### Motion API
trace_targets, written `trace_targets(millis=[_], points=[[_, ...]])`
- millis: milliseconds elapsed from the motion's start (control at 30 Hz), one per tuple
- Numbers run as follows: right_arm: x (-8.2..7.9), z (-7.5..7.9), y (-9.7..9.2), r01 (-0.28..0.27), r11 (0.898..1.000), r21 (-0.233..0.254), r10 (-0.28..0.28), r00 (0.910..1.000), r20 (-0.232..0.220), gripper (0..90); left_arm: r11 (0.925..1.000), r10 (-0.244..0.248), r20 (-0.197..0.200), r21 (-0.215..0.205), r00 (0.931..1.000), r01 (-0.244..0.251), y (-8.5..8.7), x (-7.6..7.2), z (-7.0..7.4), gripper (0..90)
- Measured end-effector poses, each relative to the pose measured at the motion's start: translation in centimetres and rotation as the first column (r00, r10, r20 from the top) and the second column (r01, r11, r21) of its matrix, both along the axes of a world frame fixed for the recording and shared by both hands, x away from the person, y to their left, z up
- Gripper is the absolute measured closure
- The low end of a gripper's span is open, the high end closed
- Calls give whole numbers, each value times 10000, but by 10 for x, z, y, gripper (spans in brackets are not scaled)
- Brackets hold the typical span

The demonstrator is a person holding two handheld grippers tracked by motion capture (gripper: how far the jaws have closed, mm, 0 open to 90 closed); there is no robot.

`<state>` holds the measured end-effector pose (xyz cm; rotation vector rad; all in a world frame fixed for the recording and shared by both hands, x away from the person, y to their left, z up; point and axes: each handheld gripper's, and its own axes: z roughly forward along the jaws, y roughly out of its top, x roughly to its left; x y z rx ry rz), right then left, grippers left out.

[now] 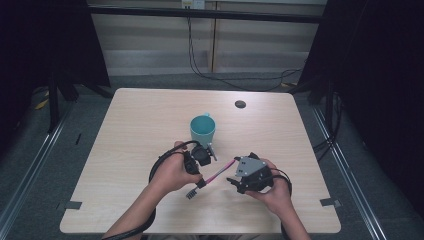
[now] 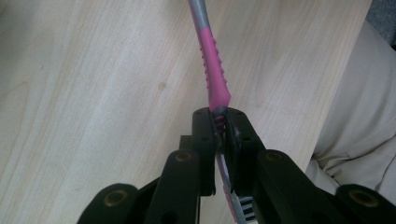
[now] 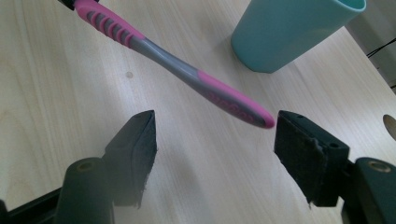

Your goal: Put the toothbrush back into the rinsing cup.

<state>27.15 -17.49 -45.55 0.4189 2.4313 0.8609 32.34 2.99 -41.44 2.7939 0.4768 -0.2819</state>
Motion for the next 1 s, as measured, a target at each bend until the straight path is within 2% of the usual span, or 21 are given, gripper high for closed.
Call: trace_targets(millis=[167,367,400,533,600,867,1000], points=[[2,0,4,-129,9998,-119,133,9994,325,314,9999,-106,-57,4,9999,106,-5,0,1,835],[4,1,5,-200,9997,-144,206,9989,423,341,9998,-191,-131,1,9997,191,-8,0,1,835],[4,1,5,-244,9997,-52,246,9989,399,354,9998,-220,-137,-37,9997,219,-9,-1,2,835],[4,-2,4,-352,9992,-213,359,9987,364,410,9992,-371,-127,-125,9992,370,-11,-1,3,835],[4,-2,5,-409,9989,-218,415,9987,287,470,9989,-432,-132,-163,9990,430,-12,-2,3,834],[4,-5,4,-616,9937,-935,619,9981,1,609,9982,-444,-8,-395,9990,444,-12,-2,6,832],[3,-6,4,-840,9914,-1005,819,9963,-243,662,9982,-437,118,-413,9990,441,-11,-1,8,832]])
